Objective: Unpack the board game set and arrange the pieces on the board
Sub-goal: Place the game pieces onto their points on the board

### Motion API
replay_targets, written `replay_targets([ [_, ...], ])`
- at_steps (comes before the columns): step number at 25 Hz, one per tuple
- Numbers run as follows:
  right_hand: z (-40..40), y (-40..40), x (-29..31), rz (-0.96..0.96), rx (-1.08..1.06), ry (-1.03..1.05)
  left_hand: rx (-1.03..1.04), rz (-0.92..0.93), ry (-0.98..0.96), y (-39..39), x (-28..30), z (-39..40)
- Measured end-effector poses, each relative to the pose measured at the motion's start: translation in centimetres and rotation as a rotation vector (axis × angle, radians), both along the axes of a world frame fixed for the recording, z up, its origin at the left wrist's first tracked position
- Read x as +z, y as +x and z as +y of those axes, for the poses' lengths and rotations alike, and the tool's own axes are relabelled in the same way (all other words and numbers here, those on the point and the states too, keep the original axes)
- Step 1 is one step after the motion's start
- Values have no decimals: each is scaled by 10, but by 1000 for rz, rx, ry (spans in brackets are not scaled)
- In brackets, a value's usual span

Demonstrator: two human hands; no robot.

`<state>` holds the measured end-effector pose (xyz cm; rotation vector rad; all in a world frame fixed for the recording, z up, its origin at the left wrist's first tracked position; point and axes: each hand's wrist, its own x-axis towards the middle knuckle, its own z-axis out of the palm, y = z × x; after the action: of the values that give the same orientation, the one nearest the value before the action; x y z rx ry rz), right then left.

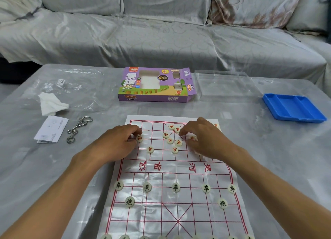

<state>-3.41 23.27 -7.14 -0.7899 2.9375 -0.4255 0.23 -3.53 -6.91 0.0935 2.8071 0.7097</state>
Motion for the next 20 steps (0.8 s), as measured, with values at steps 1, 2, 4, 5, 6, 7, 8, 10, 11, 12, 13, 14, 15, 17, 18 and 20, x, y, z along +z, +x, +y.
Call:
replay_targets([
  [1,1,-1,0,-14,-14,1,-1,0,-1,0,0,0],
  [2,2,-2,1,-26,-25,1,0,-2,-1,-1,1,0],
  [4,4,-2,1,-48,-26,2,5,0,-2,-1,1,0],
  [5,5,-1,2,-56,-18,-1,9,3,-2,-1,1,1],
  [6,5,1,2,-64,-9,-4,11,4,-2,-1,1,1],
  [7,5,2,3,-66,2,-8,11,7,-2,-1,0,1],
  [8,3,3,2,-62,14,-10,8,7,-1,-2,0,1],
  [10,0,5,0,-41,41,-4,1,3,-2,-2,-1,0],
  [11,-1,5,-1,-31,53,3,-2,2,-4,-2,-1,0],
  [12,-2,5,-2,-25,59,10,-4,1,-4,-2,-2,-1],
  [13,-2,4,-2,-22,58,15,-5,2,-2,-1,-2,-1],
  [14,0,2,-2,-15,47,17,-6,3,-1,-1,-2,-2],
  [15,5,-1,-1,-9,23,17,-8,5,-1,-2,-3,-2],
  [17,18,-8,2,-3,-43,10,-13,6,-2,-2,-3,-1],
  [18,26,-12,3,-13,-69,7,-15,6,-1,-2,-3,-1],
  [20,37,-15,5,-67,-100,9,-17,13,-1,-3,-3,-1],
])
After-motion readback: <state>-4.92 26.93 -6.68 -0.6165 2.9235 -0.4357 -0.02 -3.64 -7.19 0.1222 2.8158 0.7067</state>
